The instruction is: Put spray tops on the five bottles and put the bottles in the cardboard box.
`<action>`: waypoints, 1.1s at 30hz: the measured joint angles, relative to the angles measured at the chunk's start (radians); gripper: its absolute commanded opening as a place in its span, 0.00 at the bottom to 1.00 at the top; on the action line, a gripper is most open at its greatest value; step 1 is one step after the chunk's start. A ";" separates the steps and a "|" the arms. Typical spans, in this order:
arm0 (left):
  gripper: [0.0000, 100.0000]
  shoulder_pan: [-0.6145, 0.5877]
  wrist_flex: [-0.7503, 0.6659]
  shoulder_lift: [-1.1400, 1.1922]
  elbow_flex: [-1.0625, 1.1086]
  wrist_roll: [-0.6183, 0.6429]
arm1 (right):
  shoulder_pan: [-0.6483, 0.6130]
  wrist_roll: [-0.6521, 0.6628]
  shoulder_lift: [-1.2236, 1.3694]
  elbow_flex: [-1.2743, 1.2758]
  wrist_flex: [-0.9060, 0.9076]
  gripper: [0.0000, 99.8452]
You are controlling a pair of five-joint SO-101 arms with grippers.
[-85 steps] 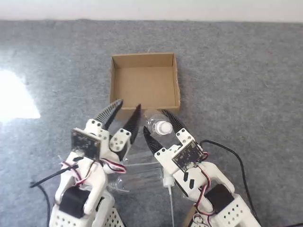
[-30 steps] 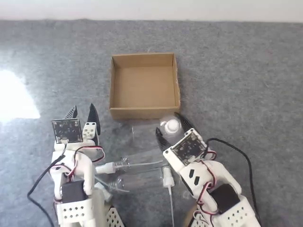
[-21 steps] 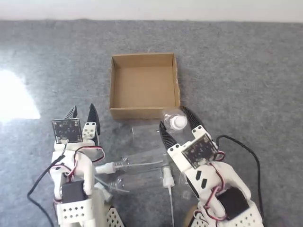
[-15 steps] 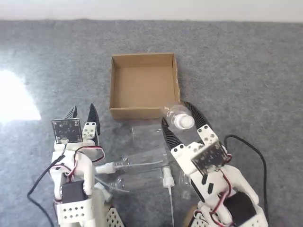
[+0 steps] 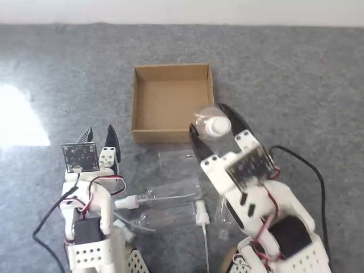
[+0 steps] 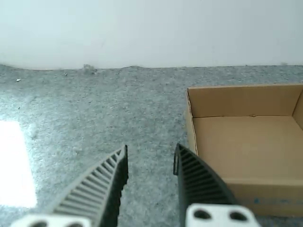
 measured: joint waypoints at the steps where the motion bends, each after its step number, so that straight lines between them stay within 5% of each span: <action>1: 0.15 0.000 0.000 0.000 0.000 0.000 | 0.000 0.000 0.028 -0.009 -0.011 0.11; 33: 0.15 0.000 0.000 0.000 0.000 0.000 | 0.000 -0.003 1.000 -0.552 -0.144 0.11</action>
